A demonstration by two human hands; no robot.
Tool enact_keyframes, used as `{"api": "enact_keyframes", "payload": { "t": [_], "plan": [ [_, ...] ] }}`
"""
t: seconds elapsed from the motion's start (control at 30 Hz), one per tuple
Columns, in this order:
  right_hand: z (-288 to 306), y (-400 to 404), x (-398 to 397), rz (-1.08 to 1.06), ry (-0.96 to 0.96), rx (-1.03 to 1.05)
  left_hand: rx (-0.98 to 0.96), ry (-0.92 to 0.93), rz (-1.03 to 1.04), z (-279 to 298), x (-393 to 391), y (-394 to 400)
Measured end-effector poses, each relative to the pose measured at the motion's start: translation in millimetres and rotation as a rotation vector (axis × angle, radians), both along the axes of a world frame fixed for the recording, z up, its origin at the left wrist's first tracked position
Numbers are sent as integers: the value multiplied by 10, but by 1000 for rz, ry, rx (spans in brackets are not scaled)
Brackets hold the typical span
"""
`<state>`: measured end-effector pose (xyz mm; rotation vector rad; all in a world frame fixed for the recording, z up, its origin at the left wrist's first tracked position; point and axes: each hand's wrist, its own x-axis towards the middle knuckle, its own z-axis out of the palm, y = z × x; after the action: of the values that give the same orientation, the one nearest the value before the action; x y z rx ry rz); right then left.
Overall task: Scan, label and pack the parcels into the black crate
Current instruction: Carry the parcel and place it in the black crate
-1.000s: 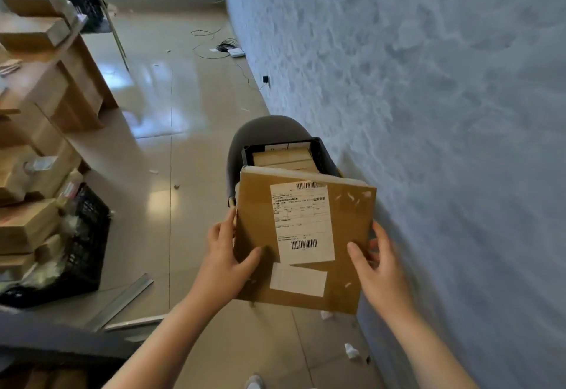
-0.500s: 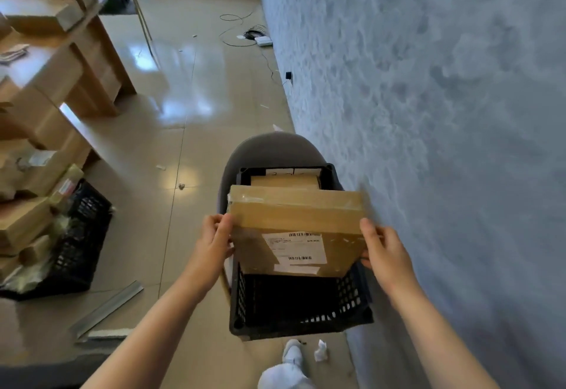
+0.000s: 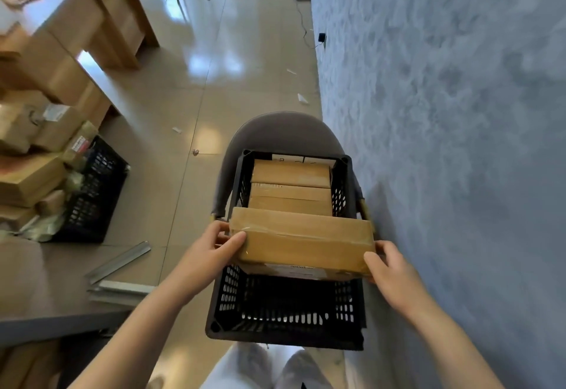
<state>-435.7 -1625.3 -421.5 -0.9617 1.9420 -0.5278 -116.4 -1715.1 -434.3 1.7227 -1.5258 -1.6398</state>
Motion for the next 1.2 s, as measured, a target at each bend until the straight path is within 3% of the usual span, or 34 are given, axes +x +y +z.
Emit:
{"api": "enact_keyframes", "payload": {
  "t": [0.2, 0.47, 0.67, 1.03, 1.2],
  "plan": [
    [-215, -66, -42, 130, 23, 176, 102, -142, -116, -111, -99, -57],
    [-884, -15, 91, 116, -31, 262, 211, -252, -180, -805, -173, 31],
    [-1299, -125, 226, 107, 23, 295, 89, -470, -160, -1235, -287, 23],
    [-1776, -264, 377, 38, 118, 370, 84, -504, -27, -1660, -492, 52],
    [-1834, -308, 345, 65, 161, 324, -97, -511, -63, -1712, -539, 145]
  ]
}}
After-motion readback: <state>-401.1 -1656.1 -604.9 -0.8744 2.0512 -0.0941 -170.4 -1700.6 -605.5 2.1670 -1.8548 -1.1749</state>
